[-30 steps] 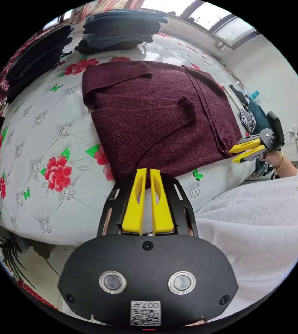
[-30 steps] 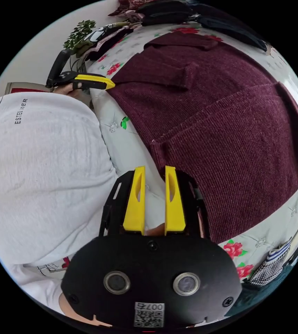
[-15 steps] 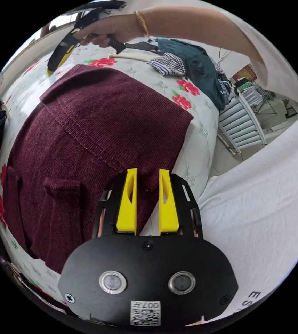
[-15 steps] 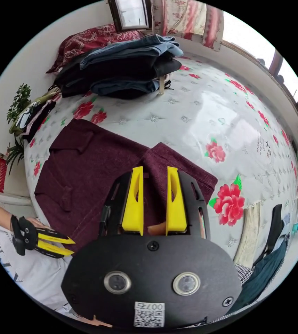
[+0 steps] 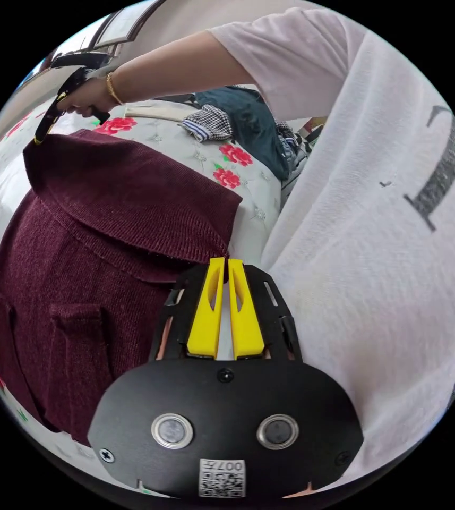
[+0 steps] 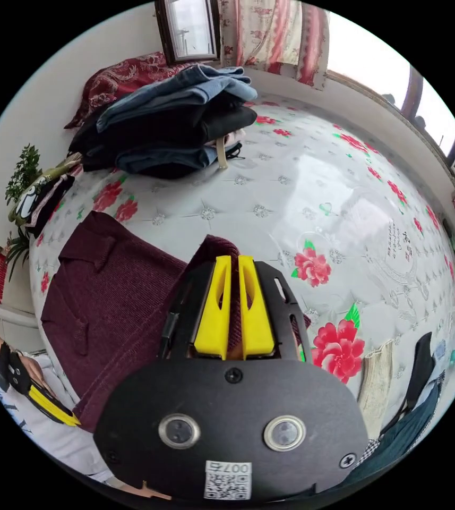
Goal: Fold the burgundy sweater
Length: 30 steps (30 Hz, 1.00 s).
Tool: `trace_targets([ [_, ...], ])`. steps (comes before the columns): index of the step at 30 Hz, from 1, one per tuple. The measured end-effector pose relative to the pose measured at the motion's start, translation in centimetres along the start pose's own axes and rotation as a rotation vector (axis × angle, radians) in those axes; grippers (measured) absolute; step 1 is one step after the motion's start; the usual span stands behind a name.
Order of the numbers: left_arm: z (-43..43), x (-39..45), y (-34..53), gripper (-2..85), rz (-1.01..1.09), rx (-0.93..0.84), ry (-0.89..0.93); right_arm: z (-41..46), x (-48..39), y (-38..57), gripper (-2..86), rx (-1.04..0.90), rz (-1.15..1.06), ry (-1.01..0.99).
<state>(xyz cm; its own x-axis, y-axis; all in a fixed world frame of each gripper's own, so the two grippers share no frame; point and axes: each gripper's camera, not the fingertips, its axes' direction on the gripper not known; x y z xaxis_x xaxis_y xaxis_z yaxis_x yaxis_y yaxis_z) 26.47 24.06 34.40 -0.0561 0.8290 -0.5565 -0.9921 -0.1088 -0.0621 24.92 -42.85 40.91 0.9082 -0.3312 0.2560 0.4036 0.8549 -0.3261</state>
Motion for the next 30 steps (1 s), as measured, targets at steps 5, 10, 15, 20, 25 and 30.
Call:
trace_targets([
  [5, 0.8, -0.3, 0.6, -0.8, 0.016, -0.061, 0.015, 0.1, -3.2, -2.4, 1.3, 0.009, -0.068, -0.109],
  [10, 3.6, -2.3, 3.0, 0.2, -0.166, -0.137, 0.051, 9.5, -5.7, -4.3, 3.1, -0.285, -0.041, -0.124],
  [15, 1.5, -2.8, 6.8, 3.7, -0.338, -0.042, 0.026, 8.5, -7.5, -5.3, 4.1, -0.214, -0.038, 0.045],
  [20, -2.2, -2.2, 14.0, 4.0, -0.622, 0.142, -0.077, 5.2, -13.6, -4.9, 3.8, -0.102, -0.269, 0.309],
  [25, -3.2, -1.0, 19.5, 2.6, -0.779, 0.226, -0.133, 10.9, -15.4, -5.1, 3.4, -0.409, -0.405, 0.227],
  [30, -2.1, -0.2, 17.8, 3.3, -0.672, 0.190, -0.154, 7.2, -14.1, -6.8, 2.4, -0.226, -0.271, 0.249],
])
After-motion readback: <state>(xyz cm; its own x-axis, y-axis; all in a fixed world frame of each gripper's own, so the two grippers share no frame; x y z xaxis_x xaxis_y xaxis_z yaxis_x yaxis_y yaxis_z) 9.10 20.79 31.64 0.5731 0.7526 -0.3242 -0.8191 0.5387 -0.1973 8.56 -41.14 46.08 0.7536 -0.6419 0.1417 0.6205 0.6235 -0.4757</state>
